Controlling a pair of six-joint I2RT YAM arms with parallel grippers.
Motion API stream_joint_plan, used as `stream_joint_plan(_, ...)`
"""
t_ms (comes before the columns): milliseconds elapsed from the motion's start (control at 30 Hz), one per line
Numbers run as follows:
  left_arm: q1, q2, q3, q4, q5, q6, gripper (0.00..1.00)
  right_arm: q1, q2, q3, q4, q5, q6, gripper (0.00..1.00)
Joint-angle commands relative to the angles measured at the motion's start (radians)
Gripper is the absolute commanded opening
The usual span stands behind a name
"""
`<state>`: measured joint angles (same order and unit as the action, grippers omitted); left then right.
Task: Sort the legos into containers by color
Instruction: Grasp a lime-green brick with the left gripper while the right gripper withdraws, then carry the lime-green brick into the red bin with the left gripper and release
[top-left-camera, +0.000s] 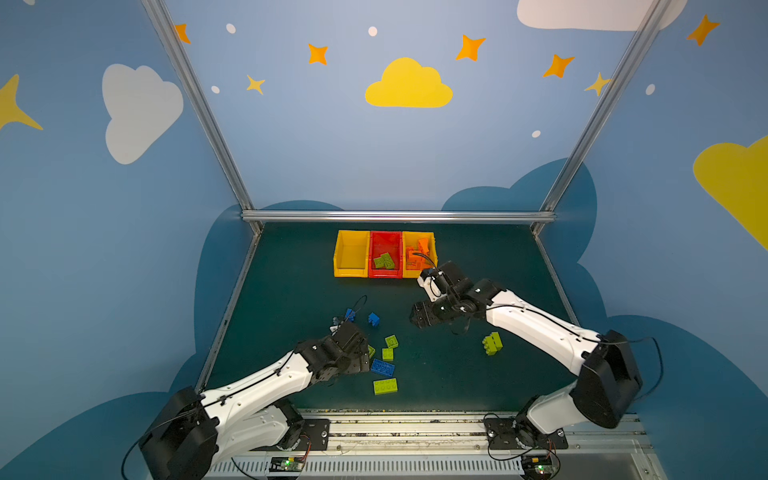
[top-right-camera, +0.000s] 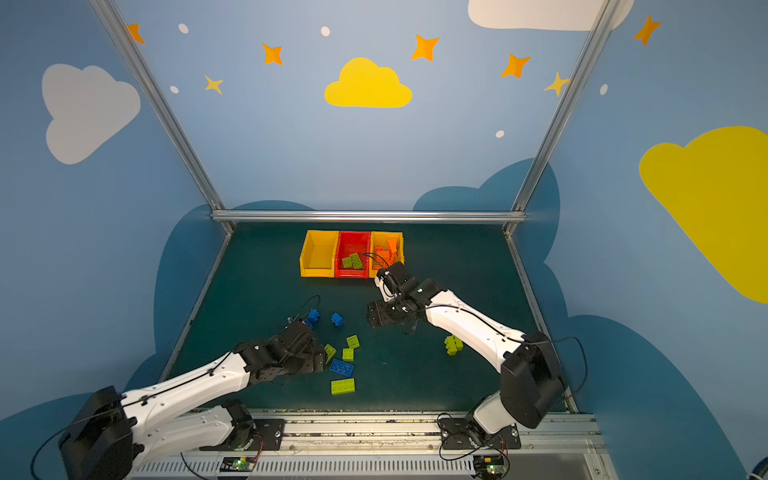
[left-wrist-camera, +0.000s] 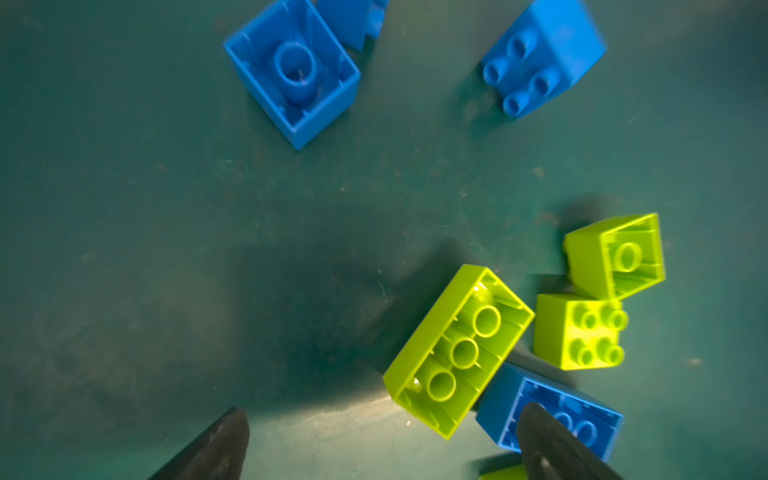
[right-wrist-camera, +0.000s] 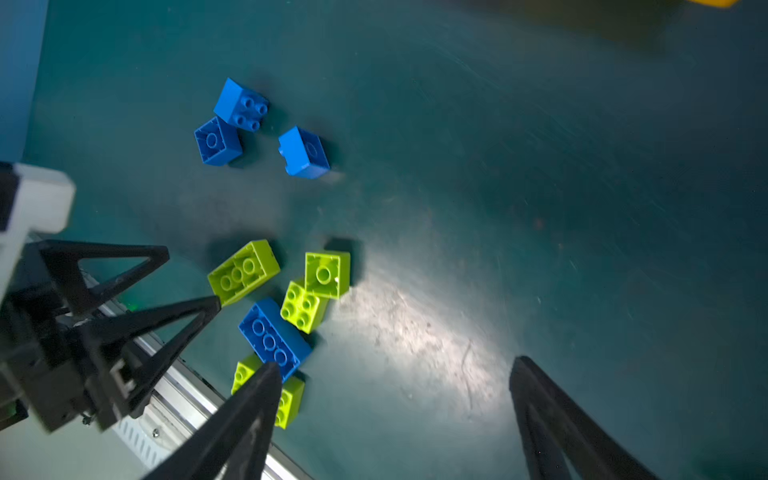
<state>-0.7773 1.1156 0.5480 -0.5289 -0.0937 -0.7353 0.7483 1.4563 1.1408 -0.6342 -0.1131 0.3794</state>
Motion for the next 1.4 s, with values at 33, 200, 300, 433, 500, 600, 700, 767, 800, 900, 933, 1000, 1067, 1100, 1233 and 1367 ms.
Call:
stream_joint_plan(33, -0.010, 0.066, 0.024, -0.004, 0.014, 0.031, 0.99, -0.004, -0.115, -0.039, -0.010, 0.058, 0.023, 0.84)
stream_joint_plan(200, -0.008, 0.153, 0.045, 0.018, 0.017, 0.028, 0.98, -0.007, -0.192, -0.083, -0.014, 0.076, 0.028, 0.84)
stream_joint_plan(300, -0.008, 0.211, 0.085, -0.011, -0.002, 0.023, 0.96, -0.009, -0.223, -0.112, -0.016, 0.094, 0.039, 0.85)
stream_joint_plan(433, -0.009, 0.279, 0.132, -0.013, -0.015, 0.040, 0.93, -0.011, -0.257, -0.152, -0.012, 0.112, 0.051, 0.84)
stream_joint_plan(500, -0.008, 0.309, 0.156, -0.013, -0.018, 0.055, 0.90, -0.012, -0.275, -0.167, -0.013, 0.118, 0.055, 0.84)
stream_joint_plan(600, -0.007, 0.361, 0.195, -0.025, -0.026, 0.072, 0.81, -0.017, -0.307, -0.188, -0.026, 0.125, 0.056, 0.84)
stream_joint_plan(700, -0.008, 0.408, 0.217, -0.027, -0.019, 0.083, 0.65, -0.021, -0.347, -0.204, -0.044, 0.131, 0.055, 0.85)
stream_joint_plan(767, -0.008, 0.427, 0.226, -0.029, -0.014, 0.086, 0.54, -0.025, -0.375, -0.216, -0.052, 0.134, 0.056, 0.84)
stream_joint_plan(800, -0.008, 0.434, 0.228, -0.030, -0.011, 0.083, 0.46, -0.027, -0.391, -0.223, -0.055, 0.134, 0.057, 0.85)
stream_joint_plan(900, -0.010, 0.446, 0.240, -0.046, -0.006, 0.072, 0.25, -0.032, -0.428, -0.240, -0.062, 0.133, 0.061, 0.85)
stream_joint_plan(933, -0.009, 0.444, 0.245, -0.056, -0.010, 0.068, 0.19, -0.034, -0.439, -0.244, -0.064, 0.134, 0.065, 0.85)
stream_joint_plan(1000, -0.011, 0.436, 0.259, -0.082, -0.025, 0.062, 0.15, -0.035, -0.459, -0.253, -0.067, 0.133, 0.071, 0.85)
stream_joint_plan(1067, -0.007, 0.417, 0.281, -0.112, -0.043, 0.060, 0.15, -0.037, -0.478, -0.258, -0.068, 0.126, 0.076, 0.85)
stream_joint_plan(1100, -0.010, 0.405, 0.298, -0.127, -0.055, 0.061, 0.16, -0.037, -0.486, -0.263, -0.069, 0.122, 0.079, 0.86)
stream_joint_plan(1233, 0.006, 0.390, 0.390, -0.169, -0.094, 0.089, 0.17, -0.038, -0.525, -0.291, -0.076, 0.122, 0.100, 0.86)
stream_joint_plan(1367, 0.060, 0.459, 0.561, -0.191, -0.094, 0.144, 0.18, -0.037, -0.585, -0.350, -0.059, 0.111, 0.135, 0.85)
